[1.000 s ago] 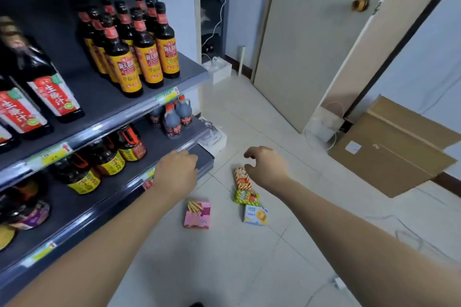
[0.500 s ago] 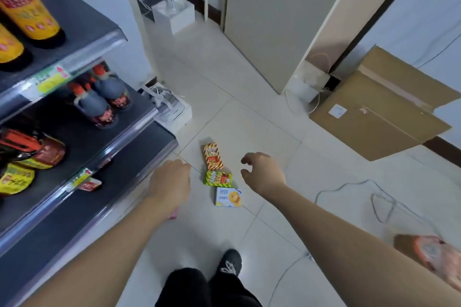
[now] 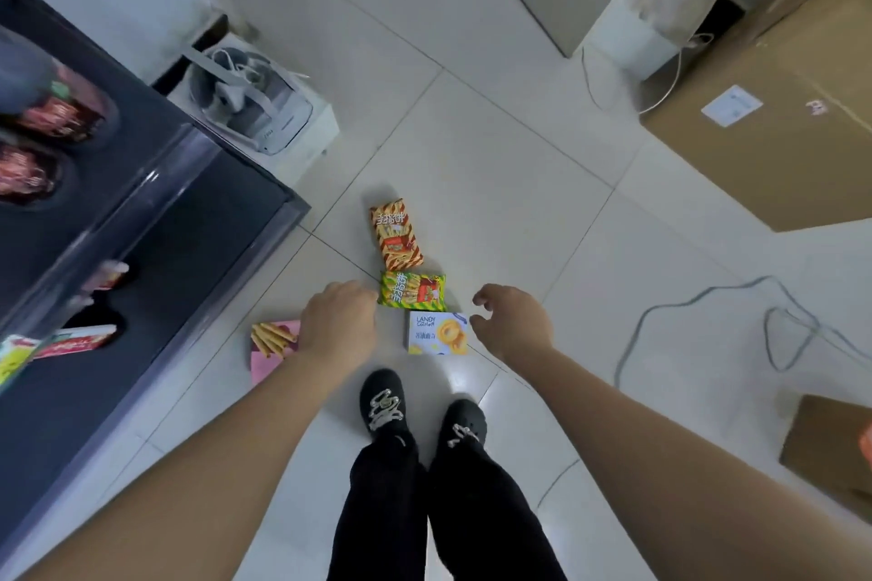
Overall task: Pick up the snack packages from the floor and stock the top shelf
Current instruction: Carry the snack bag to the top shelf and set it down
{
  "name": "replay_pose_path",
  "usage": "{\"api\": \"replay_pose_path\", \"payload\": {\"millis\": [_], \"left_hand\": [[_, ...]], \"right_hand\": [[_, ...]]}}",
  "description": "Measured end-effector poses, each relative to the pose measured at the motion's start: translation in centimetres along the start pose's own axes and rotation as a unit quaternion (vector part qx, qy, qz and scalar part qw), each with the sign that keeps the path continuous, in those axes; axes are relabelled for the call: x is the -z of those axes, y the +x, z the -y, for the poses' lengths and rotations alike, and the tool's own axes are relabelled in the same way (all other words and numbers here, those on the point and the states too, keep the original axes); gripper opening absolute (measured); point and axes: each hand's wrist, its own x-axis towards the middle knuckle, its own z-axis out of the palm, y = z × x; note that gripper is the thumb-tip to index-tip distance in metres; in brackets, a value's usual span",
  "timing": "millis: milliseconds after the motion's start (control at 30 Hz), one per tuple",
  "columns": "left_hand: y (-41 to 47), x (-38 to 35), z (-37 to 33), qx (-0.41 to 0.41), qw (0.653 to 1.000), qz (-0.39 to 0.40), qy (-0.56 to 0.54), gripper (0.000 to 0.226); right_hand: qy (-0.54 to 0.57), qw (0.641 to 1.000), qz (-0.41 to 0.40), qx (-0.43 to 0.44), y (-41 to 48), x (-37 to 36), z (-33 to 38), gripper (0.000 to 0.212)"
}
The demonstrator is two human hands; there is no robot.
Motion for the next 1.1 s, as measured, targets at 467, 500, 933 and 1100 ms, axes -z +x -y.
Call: {"api": "replay_pose_path", "payload": {"millis": [467, 500, 933, 1100], "left_hand": [[19.2, -26.6, 2.3, 0.004, 0.993, 0.11, 0.054, 0.021], [20.1, -28.1, 2.3, 0.005, 0.992, 0.114, 0.054, 0.021], [23.2, -32.0, 3.2, 0.199, 0.885, 0.15, -0.394, 0.05], [17.9, -24.6, 2.6, 0.204, 0.879, 0.12, -0.414, 0.041]], "right_hand": [[-0.014, 0.994, 0.093, -0.064, 24.1, -21.6, -9.3, 0.031], [-0.024, 0.993, 0.092, -0.065, 25.3, -23.0, -9.6, 0.029], [0.156, 0.981, 0.066, -0.094, 29.7, -27.1, -8.0, 0.024], [0.143, 0.987, 0.04, -0.058, 23.2, -21.2, -5.6, 0.027]]}}
